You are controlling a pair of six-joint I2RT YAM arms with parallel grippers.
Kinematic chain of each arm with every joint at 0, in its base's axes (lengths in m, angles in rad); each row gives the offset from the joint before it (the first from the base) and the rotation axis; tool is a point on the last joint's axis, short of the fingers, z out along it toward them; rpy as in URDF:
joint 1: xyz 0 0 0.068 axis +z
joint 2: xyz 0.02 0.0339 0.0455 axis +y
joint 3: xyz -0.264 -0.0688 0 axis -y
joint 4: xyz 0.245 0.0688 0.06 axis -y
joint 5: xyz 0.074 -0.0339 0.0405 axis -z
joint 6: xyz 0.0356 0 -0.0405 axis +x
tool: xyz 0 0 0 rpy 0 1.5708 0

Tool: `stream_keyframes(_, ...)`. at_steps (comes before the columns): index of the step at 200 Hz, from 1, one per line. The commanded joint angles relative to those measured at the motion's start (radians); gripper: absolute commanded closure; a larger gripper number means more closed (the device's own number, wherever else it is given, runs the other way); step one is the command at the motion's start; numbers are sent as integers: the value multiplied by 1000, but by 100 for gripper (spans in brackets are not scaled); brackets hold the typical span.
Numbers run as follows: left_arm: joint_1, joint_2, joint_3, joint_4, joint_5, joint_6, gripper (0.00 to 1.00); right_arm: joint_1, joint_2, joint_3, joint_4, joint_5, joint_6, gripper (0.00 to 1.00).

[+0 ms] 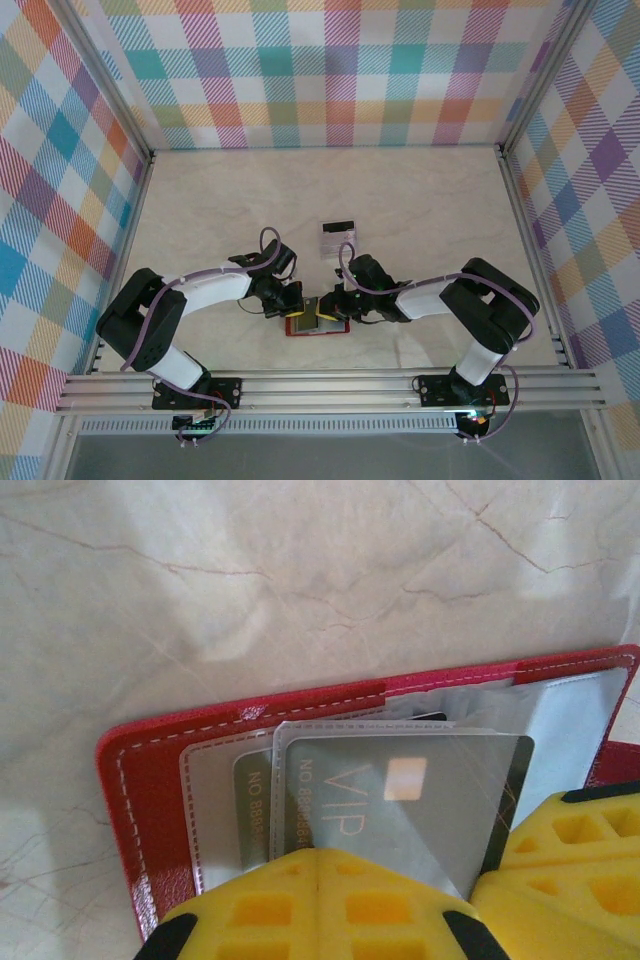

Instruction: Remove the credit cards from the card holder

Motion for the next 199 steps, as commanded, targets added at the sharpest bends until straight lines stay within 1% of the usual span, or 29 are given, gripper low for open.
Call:
stream_keyframes(1,-9,18,-27,-82,-55,9,100,0,8,1,100,-28,14,94)
stream_keyframes(23,-9,13,-24,-92,-61,9,100,1,-7,-6,75,-2,9,98)
stream_keyframes(38,-9,9,-23,-100,-66,9,100,-4,-34,-12,17,28,-7,100)
stream_keyframes(78,-9,3,-19,-112,-77,13,100,-31,-115,-34,-128,88,-48,100)
stream_keyframes(101,-9,7,-15,-116,-78,17,100,-44,-139,-36,-169,88,-59,100)
stream_keyframes(122,-9,11,-13,-113,-73,20,100,-45,-133,-23,-134,42,-63,100)
stream_keyframes(144,-9,16,-9,-114,-70,20,100,-44,-106,10,-108,-19,-59,88)
stream_keyframes(158,-9,18,-7,-112,-69,22,100,-44,-91,27,-121,-30,-62,84)
stream_keyframes(184,-9,19,-3,-109,-66,23,100,-44,-65,43,-137,-39,-62,84)
stream_keyframes(199,-9,16,-4,-111,-68,22,100,-44,-52,52,-152,-39,-64,88)
